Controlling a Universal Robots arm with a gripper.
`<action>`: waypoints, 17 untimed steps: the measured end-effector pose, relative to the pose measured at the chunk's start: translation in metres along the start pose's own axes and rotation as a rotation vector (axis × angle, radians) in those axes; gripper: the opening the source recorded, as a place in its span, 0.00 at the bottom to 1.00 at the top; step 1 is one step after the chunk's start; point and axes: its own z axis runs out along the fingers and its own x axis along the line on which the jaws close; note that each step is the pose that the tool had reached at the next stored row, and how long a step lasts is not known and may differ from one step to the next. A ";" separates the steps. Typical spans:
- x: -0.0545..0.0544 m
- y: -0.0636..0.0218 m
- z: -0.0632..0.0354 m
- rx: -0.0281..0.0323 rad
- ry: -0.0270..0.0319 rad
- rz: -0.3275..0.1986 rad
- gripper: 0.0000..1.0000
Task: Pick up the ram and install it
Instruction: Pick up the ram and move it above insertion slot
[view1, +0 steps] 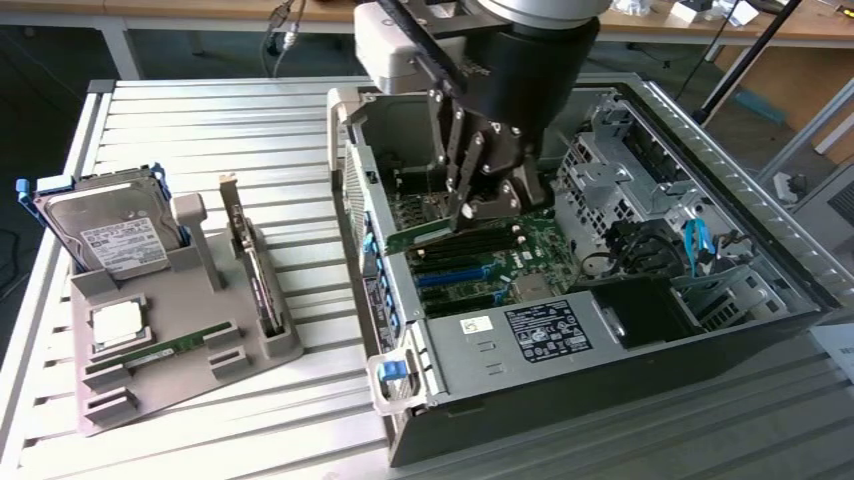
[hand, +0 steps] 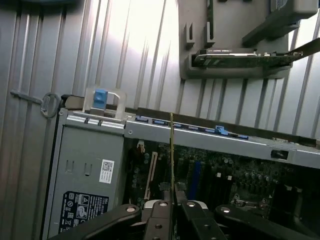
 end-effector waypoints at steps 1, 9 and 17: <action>0.001 -0.0038 0.0001 -0.0001 0.0001 0.000 0.13; 0.009 -0.0521 0.0021 -0.0002 0.0000 0.000 0.13; 0.018 -0.1032 0.0044 -0.0004 -0.0001 0.000 0.13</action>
